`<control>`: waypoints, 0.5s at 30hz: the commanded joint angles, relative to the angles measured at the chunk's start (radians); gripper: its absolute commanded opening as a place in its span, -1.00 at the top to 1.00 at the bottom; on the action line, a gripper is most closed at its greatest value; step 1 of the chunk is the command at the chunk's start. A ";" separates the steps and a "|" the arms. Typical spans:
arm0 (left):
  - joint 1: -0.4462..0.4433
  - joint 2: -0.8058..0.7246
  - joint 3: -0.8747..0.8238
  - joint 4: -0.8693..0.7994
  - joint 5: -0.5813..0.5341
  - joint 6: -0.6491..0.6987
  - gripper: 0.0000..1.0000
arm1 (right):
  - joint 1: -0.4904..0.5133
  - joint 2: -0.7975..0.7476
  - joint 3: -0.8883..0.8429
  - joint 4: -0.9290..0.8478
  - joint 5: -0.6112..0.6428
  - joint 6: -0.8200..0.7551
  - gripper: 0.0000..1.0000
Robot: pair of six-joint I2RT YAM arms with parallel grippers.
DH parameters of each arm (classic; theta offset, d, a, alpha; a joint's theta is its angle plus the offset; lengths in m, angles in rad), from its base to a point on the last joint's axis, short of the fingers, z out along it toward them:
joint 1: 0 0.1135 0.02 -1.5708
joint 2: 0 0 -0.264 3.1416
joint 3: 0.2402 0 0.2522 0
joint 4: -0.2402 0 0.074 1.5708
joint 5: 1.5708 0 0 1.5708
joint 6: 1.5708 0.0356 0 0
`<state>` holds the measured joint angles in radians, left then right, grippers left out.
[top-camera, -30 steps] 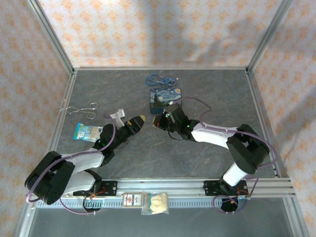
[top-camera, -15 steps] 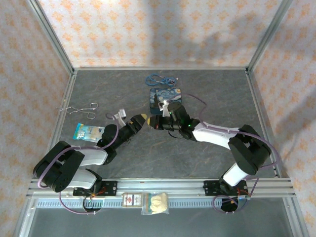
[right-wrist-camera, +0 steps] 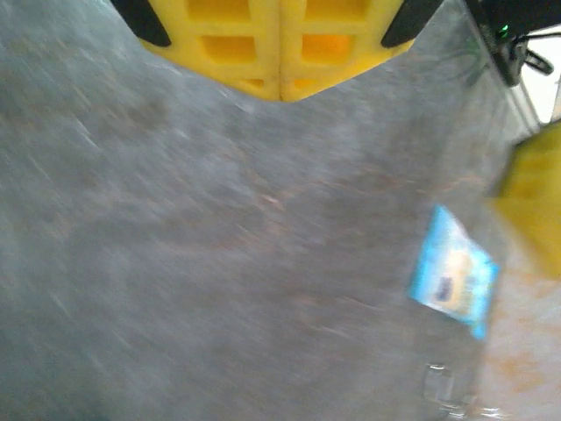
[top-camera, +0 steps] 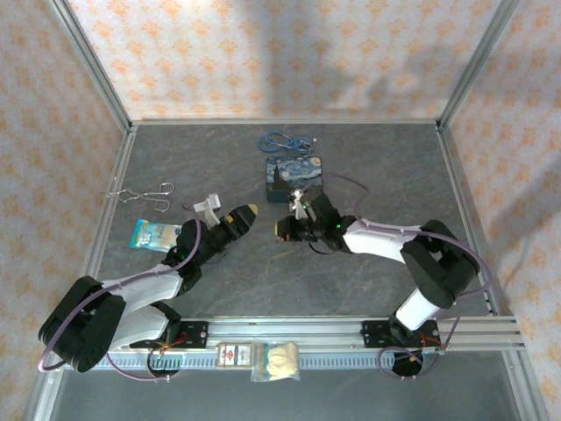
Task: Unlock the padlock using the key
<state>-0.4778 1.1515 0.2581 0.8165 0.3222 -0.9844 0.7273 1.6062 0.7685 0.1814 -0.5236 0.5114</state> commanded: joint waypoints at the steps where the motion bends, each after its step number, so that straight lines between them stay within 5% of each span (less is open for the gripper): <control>1: 0.005 -0.018 0.043 -0.097 -0.056 0.059 -0.49 | -0.002 0.000 -0.084 0.056 0.134 0.194 1.00; 7: 0.007 0.021 0.066 -0.074 -0.036 0.051 -0.50 | 0.000 -0.064 -0.133 -0.025 0.280 0.261 0.96; 11: 0.007 0.046 0.077 -0.065 -0.027 0.050 -0.50 | 0.010 -0.109 -0.142 -0.154 0.346 0.210 0.25; 15: 0.011 0.054 0.080 -0.061 -0.033 0.049 -0.50 | 0.041 -0.120 -0.114 -0.238 0.362 0.095 0.05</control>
<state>-0.4767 1.2003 0.3119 0.7490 0.2951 -0.9585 0.7444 1.4979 0.6319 0.0551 -0.2314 0.6861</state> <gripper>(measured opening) 0.749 0.469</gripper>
